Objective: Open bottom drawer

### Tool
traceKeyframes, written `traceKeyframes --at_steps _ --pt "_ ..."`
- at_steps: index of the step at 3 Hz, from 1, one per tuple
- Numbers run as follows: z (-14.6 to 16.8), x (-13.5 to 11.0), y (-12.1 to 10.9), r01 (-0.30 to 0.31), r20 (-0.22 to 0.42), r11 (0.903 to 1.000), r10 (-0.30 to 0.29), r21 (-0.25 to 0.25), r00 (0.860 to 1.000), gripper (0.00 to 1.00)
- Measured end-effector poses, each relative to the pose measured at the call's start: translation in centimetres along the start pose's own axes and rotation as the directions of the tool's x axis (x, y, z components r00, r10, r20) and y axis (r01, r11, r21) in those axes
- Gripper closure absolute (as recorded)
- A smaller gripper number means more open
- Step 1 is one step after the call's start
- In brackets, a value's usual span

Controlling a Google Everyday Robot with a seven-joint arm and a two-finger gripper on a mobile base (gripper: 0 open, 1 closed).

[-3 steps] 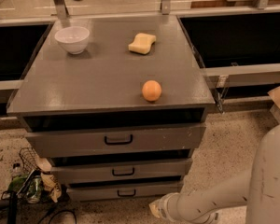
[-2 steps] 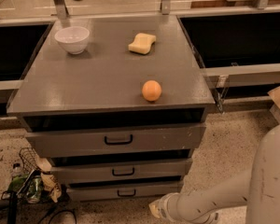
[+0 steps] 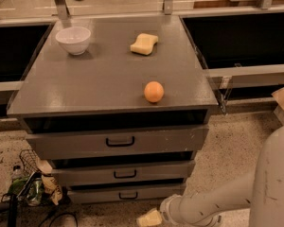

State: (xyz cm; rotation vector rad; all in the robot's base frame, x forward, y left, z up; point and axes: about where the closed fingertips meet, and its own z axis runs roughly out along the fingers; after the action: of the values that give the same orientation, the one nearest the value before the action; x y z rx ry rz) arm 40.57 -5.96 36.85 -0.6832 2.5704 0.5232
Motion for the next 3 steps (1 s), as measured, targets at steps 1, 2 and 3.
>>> traceKeyframes --at_steps 1,2,3 --pt "0.2 -0.1 0.0 0.002 -0.004 1.0000 -0.002 -0.004 1.000 0.00" --pt "1.6 -1.4 -0.1 0.038 0.024 0.9989 -0.037 -0.026 0.999 0.00" --pt "3.9 -3.5 0.0 0.099 0.073 0.9917 -0.094 -0.082 0.993 0.00"
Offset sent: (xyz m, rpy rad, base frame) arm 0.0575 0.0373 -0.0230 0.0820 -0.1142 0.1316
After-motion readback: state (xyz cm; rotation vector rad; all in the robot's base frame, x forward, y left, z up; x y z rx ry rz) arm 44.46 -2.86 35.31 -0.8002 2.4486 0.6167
